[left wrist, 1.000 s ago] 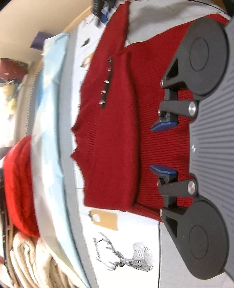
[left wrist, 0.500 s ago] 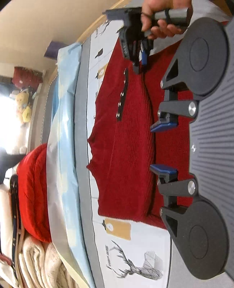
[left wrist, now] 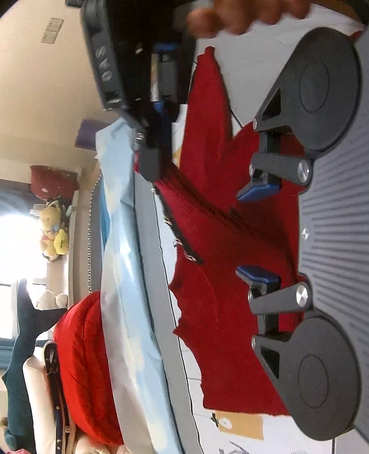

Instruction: Fold small clothes

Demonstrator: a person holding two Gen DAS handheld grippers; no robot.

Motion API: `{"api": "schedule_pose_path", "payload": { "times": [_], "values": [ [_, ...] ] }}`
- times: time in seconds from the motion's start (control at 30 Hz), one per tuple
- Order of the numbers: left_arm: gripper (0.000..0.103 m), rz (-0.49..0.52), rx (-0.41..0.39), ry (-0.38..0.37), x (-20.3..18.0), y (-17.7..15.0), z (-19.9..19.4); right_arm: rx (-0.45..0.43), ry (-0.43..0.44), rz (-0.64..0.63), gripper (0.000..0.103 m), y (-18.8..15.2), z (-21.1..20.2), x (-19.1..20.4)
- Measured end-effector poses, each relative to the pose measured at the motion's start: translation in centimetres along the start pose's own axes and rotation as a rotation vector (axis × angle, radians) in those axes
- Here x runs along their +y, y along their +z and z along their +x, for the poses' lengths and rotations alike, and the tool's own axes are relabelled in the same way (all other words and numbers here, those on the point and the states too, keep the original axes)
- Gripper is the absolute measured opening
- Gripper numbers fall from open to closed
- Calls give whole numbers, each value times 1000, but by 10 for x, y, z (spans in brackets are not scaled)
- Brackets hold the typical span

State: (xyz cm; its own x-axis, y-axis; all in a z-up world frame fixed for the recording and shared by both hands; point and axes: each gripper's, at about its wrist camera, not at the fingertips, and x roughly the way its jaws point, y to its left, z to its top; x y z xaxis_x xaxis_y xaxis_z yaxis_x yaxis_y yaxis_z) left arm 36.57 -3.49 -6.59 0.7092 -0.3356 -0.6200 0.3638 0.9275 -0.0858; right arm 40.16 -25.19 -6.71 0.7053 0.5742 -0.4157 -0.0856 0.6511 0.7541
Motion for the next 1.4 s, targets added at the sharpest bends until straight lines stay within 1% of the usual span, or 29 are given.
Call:
{"api": "schedule_pose_path", "payload": {
  "times": [0.1, 0.13, 0.17, 0.23, 0.27, 0.37, 0.43, 0.47, 0.5, 0.53, 0.57, 0.6, 0.63, 0.67, 0.7, 0.73, 0.77, 0.8, 0.87, 0.9, 0.93, 0.97, 1.03, 1.13, 1.23, 1.27, 1.3, 1.33, 1.4],
  "values": [
    [54, 12, -21, 11, 1, 1, 7, 71, 31, -16, 9, -5, 10, 4],
    [54, 13, -25, 8, 2, 1, 10, 76, 48, -41, 9, -5, 13, 6],
    [50, 9, -25, 7, 3, 0, 15, 77, 60, -64, 9, -6, 13, 7],
    [28, -1, -27, 0, 6, 3, 20, 101, 90, -73, 9, -5, 16, 7],
    [13, 0, -28, -4, 8, 4, 22, 115, 105, -68, 9, -7, 18, 6],
    [12, -10, -31, 44, 22, 11, 22, 135, 95, -75, 9, -6, 18, 2],
    [11, -2, -29, 75, 39, 15, 16, 145, 54, -57, 17, -2, 25, -3],
    [10, -10, -26, 134, 58, 16, 11, 138, 27, -44, 20, -1, 27, -6],
    [10, -40, -18, 180, 80, 16, 7, 112, -33, -37, 28, 2, 26, -11],
    [10, -99, -4, 250, 115, 15, 1, 92, -98, -39, 33, 1, 24, -16],
    [10, -150, 5, 336, 148, 12, -6, 79, -176, -42, 35, 3, 24, -22],
    [11, -198, 16, 469, 182, 8, -16, 77, -247, -42, 38, 4, 25, -30],
    [11, -253, 29, 640, 218, 3, -29, 85, -311, -37, 38, 5, 27, -37],
    [11, -316, 48, 858, 254, -3, -48, 97, -386, -26, 38, 6, 28, -46],
    [11, -356, 52, 996, 275, -8, -62, 101, -444, -10, 38, 6, 28, -54],
    [11, -401, 39, 1084, 290, -13, -78, 100, -494, 18, 38, 6, 27, -64],
    [15, -452, 15, 1075, 299, -16, -91, 102, -530, 51, 38, 6, 25, -73],
    [19, -497, 1, 1014, 303, -18, -97, 106, -552, 83, 38, 5, 22, -83],
    [31, -596, 2, 785, 303, -23, -92, 110, -577, 113, 41, 2, 20, -96],
    [33, -627, 23, 684, 301, -27, -85, 116, -597, 116, 43, 0, 21, -100],
    [34, -650, 63, 578, 296, -30, -73, 124, -619, 115, 43, -1, 22, -104],
    [38, -656, 133, 467, 290, -35, -57, 132, -643, 107, 43, -3, 23, -108],
    [38, -632, 236, 349, 275, -45, -34, 146, -678, 93, 43, -8, 24, -116],
    [39, -573, 365, 289, 259, -60, -6, 171, -707, 71, 43, -15, 32, -125],
    [37, -555, 436, 256, 255, -78, 4, 180, -701, 42, 45, -19, 36, -126],
    [32, -546, 439, 257, 253, -82, 3, 177, -698, 10, 41, -20, 38, -124],
    [17, -531, 431, 255, 250, -86, 1, 177, -667, -31, 15, -22, 41, -120],
    [13, -526, 430, 241, 252, -88, -2, 174, -647, -43, 12, -22, 42, -118],
    [11, -533, 425, 223, 255, -88, -9, 143, -655, -48, 11, -22, 41, -118]
  ]
}}
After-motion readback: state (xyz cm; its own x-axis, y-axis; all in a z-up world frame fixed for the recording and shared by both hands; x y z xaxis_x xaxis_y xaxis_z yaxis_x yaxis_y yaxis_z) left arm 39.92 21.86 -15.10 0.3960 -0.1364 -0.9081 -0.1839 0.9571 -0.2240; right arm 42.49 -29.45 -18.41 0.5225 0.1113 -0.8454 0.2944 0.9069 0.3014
